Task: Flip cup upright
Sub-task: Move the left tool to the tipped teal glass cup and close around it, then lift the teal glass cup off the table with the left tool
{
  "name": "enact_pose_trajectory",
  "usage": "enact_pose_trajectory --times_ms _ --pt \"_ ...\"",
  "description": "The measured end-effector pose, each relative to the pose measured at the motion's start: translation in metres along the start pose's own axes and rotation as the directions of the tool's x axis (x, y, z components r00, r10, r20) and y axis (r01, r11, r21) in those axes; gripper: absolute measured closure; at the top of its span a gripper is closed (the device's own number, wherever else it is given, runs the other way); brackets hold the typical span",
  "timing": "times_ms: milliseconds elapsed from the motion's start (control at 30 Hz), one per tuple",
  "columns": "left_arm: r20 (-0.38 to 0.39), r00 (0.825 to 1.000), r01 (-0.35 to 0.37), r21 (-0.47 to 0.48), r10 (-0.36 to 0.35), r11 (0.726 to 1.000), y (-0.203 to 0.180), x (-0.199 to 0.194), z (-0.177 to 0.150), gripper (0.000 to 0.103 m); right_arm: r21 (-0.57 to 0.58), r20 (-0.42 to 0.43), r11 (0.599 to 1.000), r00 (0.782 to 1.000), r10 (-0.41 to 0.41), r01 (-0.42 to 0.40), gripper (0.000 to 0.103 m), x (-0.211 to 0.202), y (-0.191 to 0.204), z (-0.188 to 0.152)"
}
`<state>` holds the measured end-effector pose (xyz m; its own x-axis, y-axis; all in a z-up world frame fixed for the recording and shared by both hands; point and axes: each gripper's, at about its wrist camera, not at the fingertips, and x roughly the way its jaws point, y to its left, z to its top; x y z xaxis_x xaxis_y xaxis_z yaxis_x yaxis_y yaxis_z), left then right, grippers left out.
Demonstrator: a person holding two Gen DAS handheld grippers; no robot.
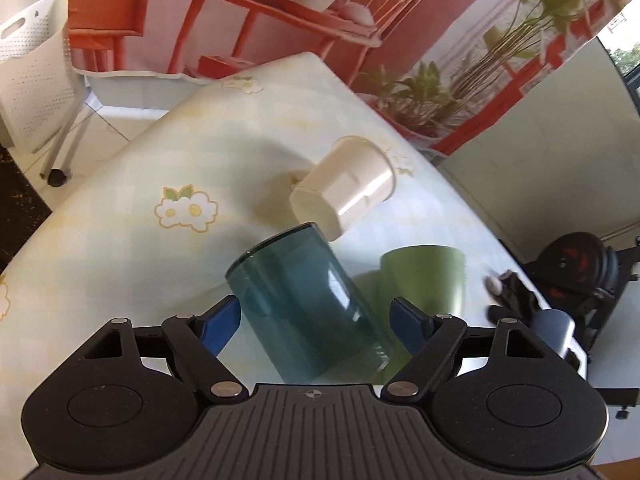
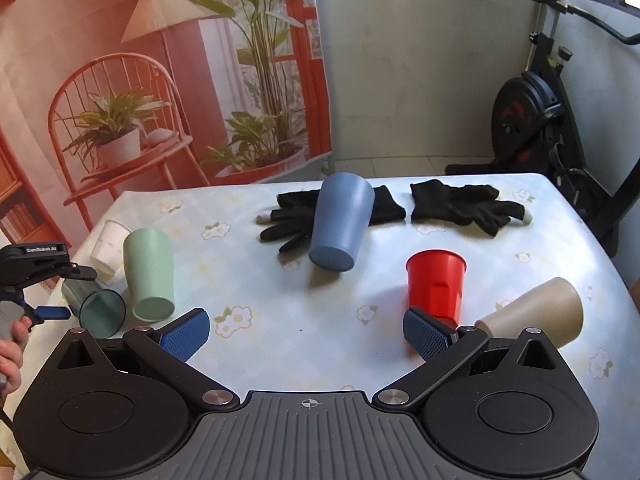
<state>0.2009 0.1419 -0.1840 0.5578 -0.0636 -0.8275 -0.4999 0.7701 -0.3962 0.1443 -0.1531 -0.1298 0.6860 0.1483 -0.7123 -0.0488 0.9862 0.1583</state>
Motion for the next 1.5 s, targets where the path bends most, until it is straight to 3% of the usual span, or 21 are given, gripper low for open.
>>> enact_pose_trajectory --times_ms 567,800,933,1133,1500 --pt "-0.01 1.0 -0.011 -0.001 0.011 1.0 0.003 0.006 0.002 0.021 0.01 -0.012 1.0 1.0 0.003 -0.003 0.0 0.0 -0.004 -0.001" --pt "-0.024 1.0 0.0 0.106 0.003 0.994 0.0 -0.001 -0.008 0.024 0.008 -0.002 1.0 1.0 0.004 -0.004 0.0 -0.004 -0.004 -0.001" --pt "-0.082 0.997 0.012 0.151 0.0 0.988 -0.002 -0.013 -0.024 0.026 0.01 0.005 1.0 1.0 0.008 -0.008 0.0 -0.008 -0.006 -0.003" --pt "-0.173 0.983 0.101 0.213 -0.064 0.972 -0.011 -0.034 -0.069 0.028 0.025 0.013 1.0 1.0 0.007 -0.007 0.0 -0.019 -0.013 -0.01" --pt "-0.269 0.947 0.263 0.34 -0.174 0.903 -0.082 -0.033 -0.146 0.031 0.076 0.036 0.996 0.998 -0.042 0.039 0.0 -0.046 -0.048 -0.025"
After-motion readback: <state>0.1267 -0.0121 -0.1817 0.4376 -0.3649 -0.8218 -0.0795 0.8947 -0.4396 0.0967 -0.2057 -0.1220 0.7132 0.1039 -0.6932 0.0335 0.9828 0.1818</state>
